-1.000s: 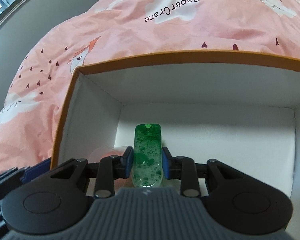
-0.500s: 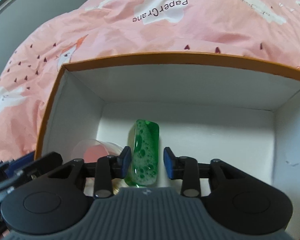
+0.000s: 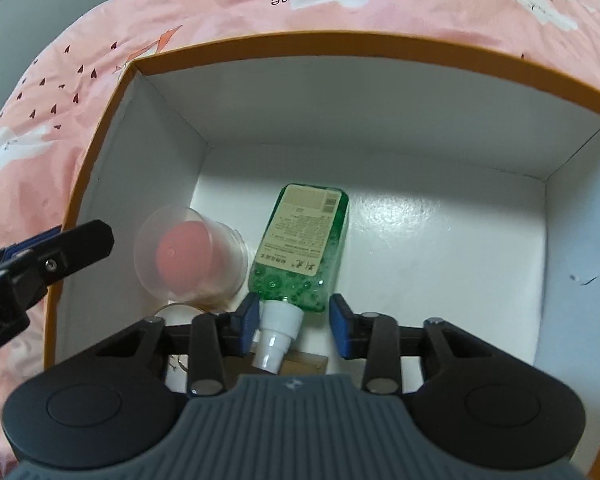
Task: Organize rigid objects
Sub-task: 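Release the clear cup with left tool while right tool lowers the green bottle, then open right tool to drop the green bottle, then lift both tools away, then move both tools down toward the items in front of the box, then grasp the yellow YOU&PURE bottle with left tool while right tool grasps the white jar, then carry the yellow bottle and white jar over the orange box with both tools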
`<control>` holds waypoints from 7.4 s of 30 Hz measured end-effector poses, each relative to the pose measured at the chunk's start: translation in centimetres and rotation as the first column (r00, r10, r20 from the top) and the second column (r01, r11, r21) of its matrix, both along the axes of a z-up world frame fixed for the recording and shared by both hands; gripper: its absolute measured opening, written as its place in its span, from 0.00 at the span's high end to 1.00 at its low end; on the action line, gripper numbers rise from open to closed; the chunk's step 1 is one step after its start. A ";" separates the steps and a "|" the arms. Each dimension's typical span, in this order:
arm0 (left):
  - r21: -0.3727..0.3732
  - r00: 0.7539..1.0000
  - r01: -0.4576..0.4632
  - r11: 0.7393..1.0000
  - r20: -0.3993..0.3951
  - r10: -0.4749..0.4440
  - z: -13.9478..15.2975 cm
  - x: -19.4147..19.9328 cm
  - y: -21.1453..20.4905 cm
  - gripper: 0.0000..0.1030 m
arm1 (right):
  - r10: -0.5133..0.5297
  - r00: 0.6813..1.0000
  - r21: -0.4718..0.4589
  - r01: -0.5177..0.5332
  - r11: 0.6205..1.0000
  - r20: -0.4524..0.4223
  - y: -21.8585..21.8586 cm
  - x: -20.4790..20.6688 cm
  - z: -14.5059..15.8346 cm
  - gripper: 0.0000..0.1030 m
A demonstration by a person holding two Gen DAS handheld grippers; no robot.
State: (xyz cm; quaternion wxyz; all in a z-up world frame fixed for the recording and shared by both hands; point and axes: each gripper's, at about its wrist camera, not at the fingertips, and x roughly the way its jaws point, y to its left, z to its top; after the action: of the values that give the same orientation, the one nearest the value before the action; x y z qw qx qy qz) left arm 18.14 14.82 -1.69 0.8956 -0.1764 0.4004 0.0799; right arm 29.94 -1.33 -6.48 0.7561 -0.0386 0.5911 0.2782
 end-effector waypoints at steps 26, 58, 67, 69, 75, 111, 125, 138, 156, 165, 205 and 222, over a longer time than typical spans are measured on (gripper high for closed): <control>-0.026 1.000 -0.011 1.000 0.000 0.011 0.0 0.0 0.4 0.75 | 0.005 1.000 0.084 -0.004 0.996 -0.012 0.2 2.0 -0.5 0.64; -0.017 0.973 0.188 0.982 0.139 -0.184 5.4 -6.4 -6.5 0.73 | 0.004 0.961 0.151 -0.048 0.987 0.277 -7.0 -9.7 9.0 0.57; -0.052 0.953 0.304 0.951 0.005 -0.304 2.2 -9.0 -8.9 0.73 | -0.063 0.949 0.075 0.042 0.996 0.308 -12.0 -15.5 8.1 0.57; -0.045 0.938 0.341 0.939 -0.046 -0.343 1.3 -9.1 -9.3 0.71 | -0.079 0.955 0.043 0.070 0.997 0.287 -12.8 -16.3 7.2 0.57; -0.139 0.899 0.373 0.917 -0.189 -0.394 -2.5 -10.2 -9.5 0.68 | -0.149 0.980 -0.004 0.151 0.989 0.135 -14.6 -17.6 3.4 0.56; 0.047 0.857 0.339 0.940 -0.428 -0.287 -7.5 -12.0 -6.6 0.29 | -0.023 0.999 -0.082 0.020 0.996 -0.035 -11.8 -20.5 -1.7 0.53; 0.093 0.868 0.274 0.957 -0.453 -0.205 -10.6 -10.2 -6.5 0.50 | -0.017 0.999 -0.088 0.012 0.996 -0.051 -11.5 -20.2 -2.3 0.53; 0.076 0.870 0.322 0.944 -0.416 -0.264 -10.7 -10.9 -8.0 0.68 | -0.005 0.999 -0.094 0.001 0.996 -0.042 -10.7 -20.2 -2.6 0.58; 0.041 0.933 0.305 0.951 -0.215 -0.290 -6.5 -12.2 -7.0 0.74 | -0.018 1.000 -0.040 0.019 0.999 0.011 -12.5 -20.1 -0.6 0.60; 0.056 0.949 0.311 0.949 -0.073 -0.307 -1.9 -12.5 -7.5 0.74 | 0.015 0.992 -0.019 -0.012 1.000 0.126 -12.8 -19.8 2.7 0.60; 0.039 0.916 0.391 0.920 0.081 -0.392 -1.3 2.7 -7.5 0.74 | 0.113 0.986 -0.044 -0.108 0.993 0.121 -9.4 -3.2 4.2 0.60; 0.014 0.919 0.389 0.921 -0.072 -0.387 -4.8 6.9 -8.2 0.74 | 0.149 0.987 -0.081 -0.144 0.986 0.054 -7.9 -0.1 0.4 0.60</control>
State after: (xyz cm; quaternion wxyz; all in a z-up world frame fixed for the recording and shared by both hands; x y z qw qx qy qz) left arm 25.06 6.67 -6.52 0.8820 -0.0782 0.4564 -0.0873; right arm 29.86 -9.27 -6.12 0.7490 -0.1192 0.5740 0.3089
